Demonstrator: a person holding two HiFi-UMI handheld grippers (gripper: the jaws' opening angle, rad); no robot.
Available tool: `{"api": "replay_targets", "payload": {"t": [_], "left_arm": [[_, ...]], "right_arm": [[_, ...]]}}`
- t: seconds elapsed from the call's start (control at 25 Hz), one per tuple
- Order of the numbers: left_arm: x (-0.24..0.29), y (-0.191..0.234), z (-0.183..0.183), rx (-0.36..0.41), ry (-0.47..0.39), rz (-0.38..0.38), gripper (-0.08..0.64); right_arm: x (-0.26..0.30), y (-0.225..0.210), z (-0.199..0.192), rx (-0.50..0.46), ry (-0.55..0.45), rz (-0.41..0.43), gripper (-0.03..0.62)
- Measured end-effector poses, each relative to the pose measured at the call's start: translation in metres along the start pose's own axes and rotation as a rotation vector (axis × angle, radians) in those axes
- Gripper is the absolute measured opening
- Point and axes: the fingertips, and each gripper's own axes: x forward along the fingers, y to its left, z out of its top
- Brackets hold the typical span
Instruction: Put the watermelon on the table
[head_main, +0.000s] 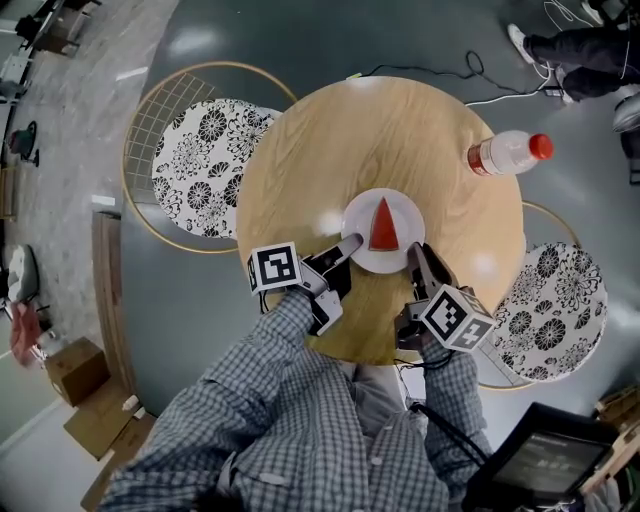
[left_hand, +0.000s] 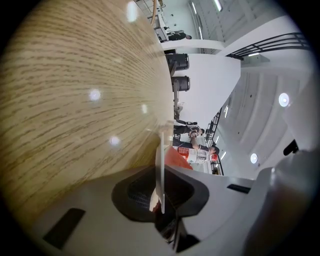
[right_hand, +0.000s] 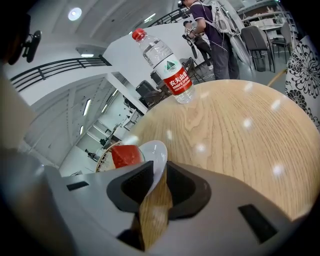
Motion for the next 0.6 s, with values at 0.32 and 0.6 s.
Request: {"api": "replay_targets", "payload": {"t": [0.32, 0.6], "left_arm": [[0.001, 0.001, 0.000, 0.002, 0.004, 0.005, 0.037], [0.001, 0.001, 0.000, 0.007, 0.005, 0.006, 0.037]], "right_arm": [[-0.018, -0.001, 0.005, -0.117, -0.010, 0.012, 0.089], [-0.036, 0.046, -0.031, -0.949, 0.093, 0.014, 0.089]]}}
